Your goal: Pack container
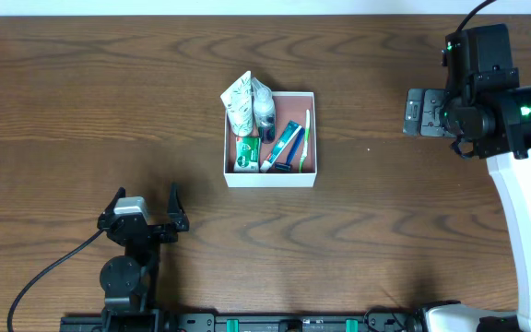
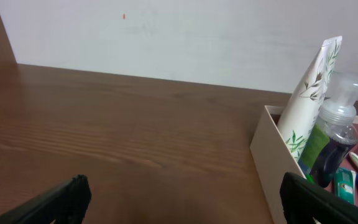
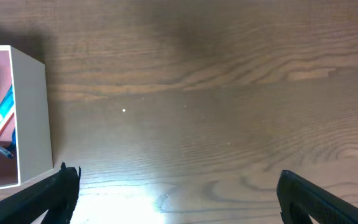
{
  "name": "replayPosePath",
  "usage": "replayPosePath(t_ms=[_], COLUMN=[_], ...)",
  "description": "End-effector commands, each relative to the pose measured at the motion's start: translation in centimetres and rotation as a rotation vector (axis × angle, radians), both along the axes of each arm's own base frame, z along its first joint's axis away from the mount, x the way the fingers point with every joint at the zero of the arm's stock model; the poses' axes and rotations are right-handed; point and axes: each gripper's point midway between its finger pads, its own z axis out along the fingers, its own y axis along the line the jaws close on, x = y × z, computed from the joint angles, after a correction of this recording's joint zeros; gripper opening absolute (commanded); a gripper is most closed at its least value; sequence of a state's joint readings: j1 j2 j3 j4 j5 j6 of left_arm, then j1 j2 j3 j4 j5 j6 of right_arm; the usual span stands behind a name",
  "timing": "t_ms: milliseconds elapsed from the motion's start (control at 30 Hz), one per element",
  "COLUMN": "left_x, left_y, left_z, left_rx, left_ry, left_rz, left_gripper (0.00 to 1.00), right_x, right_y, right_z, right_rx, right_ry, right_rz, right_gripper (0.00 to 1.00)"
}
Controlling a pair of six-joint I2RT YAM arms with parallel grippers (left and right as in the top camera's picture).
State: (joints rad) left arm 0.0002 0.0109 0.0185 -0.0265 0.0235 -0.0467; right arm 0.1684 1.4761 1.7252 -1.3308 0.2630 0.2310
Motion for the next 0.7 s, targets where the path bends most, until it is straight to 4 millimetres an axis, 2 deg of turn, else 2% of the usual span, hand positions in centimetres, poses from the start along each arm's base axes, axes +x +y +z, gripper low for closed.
replayPosePath(t_ms=[0, 100, 200, 367, 467, 567, 667], left_x=[-0.1, -0.1, -0.1, -0.1, -0.1, -0.1, -0.1], left_y=[0.3, 0.3, 0.3, 0.3, 0.3, 0.3, 0.3], left_z=[-1.6, -1.6, -1.6, -1.6, -1.6, -1.6, -1.6], left_rx=[0.021, 0.021, 0.021, 0.021, 0.021, 0.021, 0.021], left_ry=[0.053, 0.053, 0.053, 0.053, 0.053, 0.053, 0.053], left_rz=[0.011, 0.011, 0.011, 0.011, 0.011, 0.011, 0.011], left_gripper=[0.98, 0.98, 0.98, 0.98, 0.98, 0.98, 0.98], right_x=[0.0, -0.3, -0.5, -0.2, -0.4, -1.0, -2.2], right_y=[-0.3, -0.4, -0.6, -0.5, -0.6, -1.1, -1.8], right_z=[0.6, 1.1, 2.9, 6.7, 8.0, 7.5, 5.4], right_rx=[-0.001, -0.001, 0.006, 0.069, 0.124, 0.170, 0.191], right_ry=[-0.021, -0.037, -0.124, -0.436, -0.643, -0.786, -0.871], right_rz=[-0.023, -0.024, -0.029, -0.029, -0.022, -0.011, -0.010], right_gripper=[0.99, 0.99, 0.99, 0.99, 0.99, 0.99, 0.99])
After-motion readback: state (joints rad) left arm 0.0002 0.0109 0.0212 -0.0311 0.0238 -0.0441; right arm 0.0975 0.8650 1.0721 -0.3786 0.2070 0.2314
